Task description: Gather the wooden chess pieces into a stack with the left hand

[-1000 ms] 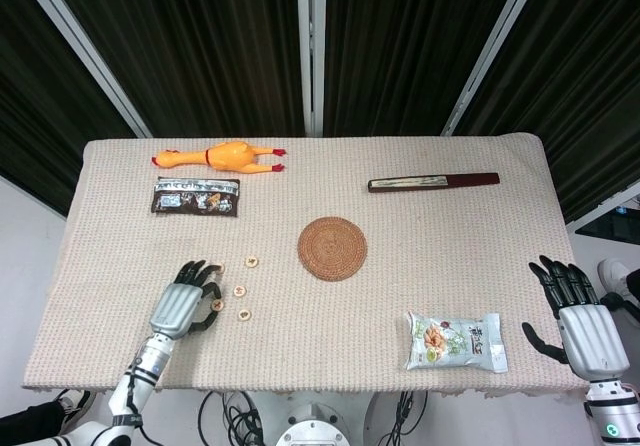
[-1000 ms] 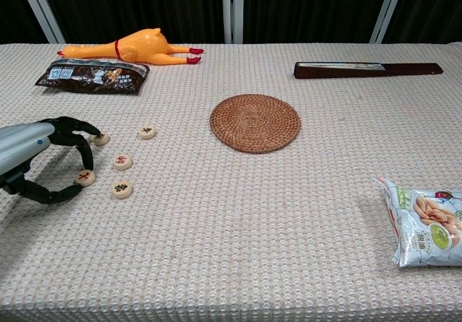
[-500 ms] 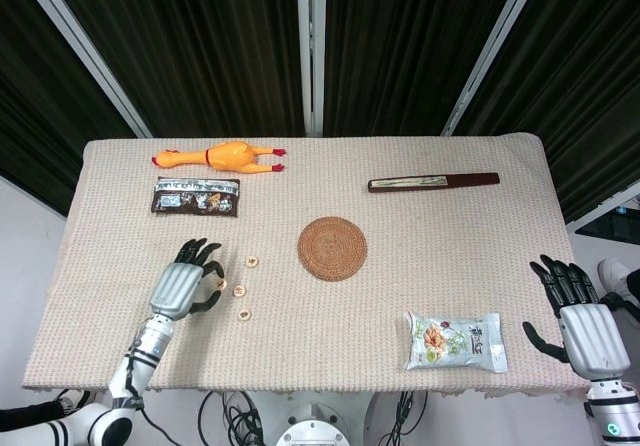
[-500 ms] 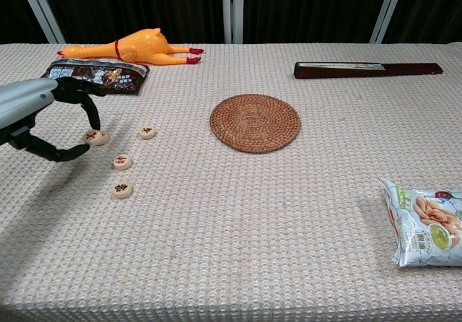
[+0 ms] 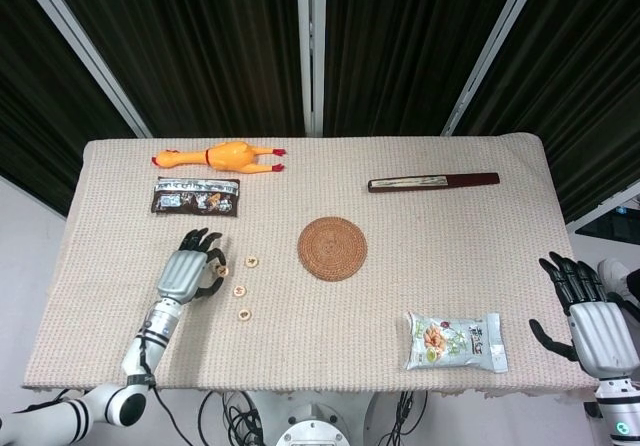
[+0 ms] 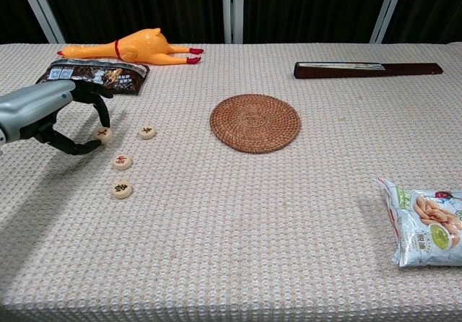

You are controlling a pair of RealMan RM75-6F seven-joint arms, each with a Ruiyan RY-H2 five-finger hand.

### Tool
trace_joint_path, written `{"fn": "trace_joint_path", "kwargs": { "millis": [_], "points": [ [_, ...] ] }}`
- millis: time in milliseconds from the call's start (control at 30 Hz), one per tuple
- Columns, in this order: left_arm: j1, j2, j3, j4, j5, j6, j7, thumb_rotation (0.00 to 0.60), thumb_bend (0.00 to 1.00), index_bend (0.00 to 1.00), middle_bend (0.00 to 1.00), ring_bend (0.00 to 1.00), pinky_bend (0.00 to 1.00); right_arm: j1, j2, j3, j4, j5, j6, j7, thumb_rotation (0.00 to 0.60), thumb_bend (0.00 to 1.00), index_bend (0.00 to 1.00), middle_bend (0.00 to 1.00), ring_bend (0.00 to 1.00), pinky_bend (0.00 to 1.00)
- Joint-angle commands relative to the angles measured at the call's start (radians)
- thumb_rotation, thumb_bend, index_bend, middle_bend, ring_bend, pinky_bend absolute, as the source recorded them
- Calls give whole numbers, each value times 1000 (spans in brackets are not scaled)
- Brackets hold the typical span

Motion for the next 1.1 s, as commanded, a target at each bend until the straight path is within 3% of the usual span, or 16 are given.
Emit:
{"fn": "trace_joint_path", "kwargs": {
  "millis": [33, 767, 1100],
  "points": [
    [-5, -4, -1, 8, -6, -2, 7, 600, 347, 503, 117, 0, 0, -1, 1, 0, 0, 0, 0, 1, 600, 254, 0, 0, 0, 0],
    [-16, -21, 12, 65, -24, -1, 1, 600, 349, 486, 117, 0, 0, -4, 2, -3, -3, -9, 5, 0, 600, 253, 0, 0, 0, 0],
    [-19, -21, 13, 71, -33, -2, 4, 600, 348, 422, 117, 0, 0, -4, 2, -4, -3, -9, 3, -3, 600, 253, 0, 0, 0, 0]
  ]
}}
